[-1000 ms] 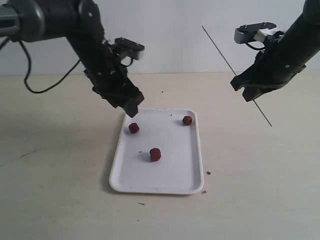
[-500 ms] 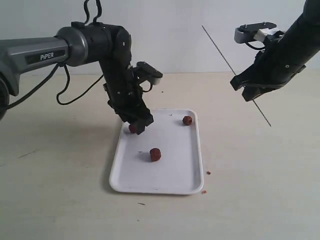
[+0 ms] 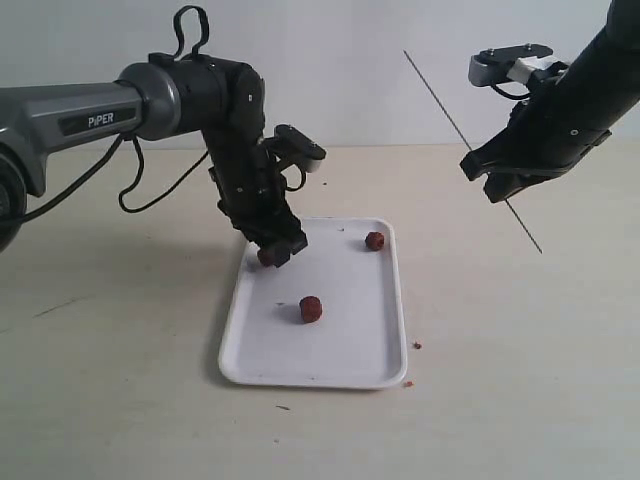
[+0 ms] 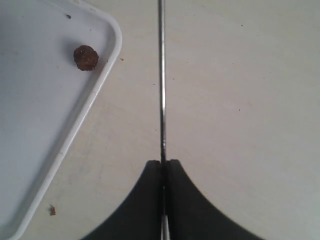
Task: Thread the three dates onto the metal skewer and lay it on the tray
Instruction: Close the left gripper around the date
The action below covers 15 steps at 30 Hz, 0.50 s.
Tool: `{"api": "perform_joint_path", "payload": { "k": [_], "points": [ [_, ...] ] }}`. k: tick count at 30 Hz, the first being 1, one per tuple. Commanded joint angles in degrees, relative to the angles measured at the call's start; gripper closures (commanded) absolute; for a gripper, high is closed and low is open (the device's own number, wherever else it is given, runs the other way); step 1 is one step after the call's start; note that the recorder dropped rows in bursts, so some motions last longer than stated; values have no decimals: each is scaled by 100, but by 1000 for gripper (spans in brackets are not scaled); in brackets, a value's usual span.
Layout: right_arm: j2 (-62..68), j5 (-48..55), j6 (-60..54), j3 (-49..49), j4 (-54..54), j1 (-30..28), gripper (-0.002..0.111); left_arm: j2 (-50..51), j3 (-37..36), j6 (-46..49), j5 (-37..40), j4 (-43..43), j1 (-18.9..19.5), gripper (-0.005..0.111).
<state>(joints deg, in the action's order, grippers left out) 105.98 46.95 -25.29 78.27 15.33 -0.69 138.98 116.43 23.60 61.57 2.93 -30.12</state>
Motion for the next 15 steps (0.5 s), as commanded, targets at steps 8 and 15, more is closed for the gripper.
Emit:
{"api": "perform_joint_path", "payload": {
  "k": [8,15],
  "points": [
    [6,-16,-167,-30,85,-3,108,191,37,23,-40,32,-16,49],
    [6,-32,-165,-30,100,-3,108,191,37,23,76,32,-16,56]
  ]
}}
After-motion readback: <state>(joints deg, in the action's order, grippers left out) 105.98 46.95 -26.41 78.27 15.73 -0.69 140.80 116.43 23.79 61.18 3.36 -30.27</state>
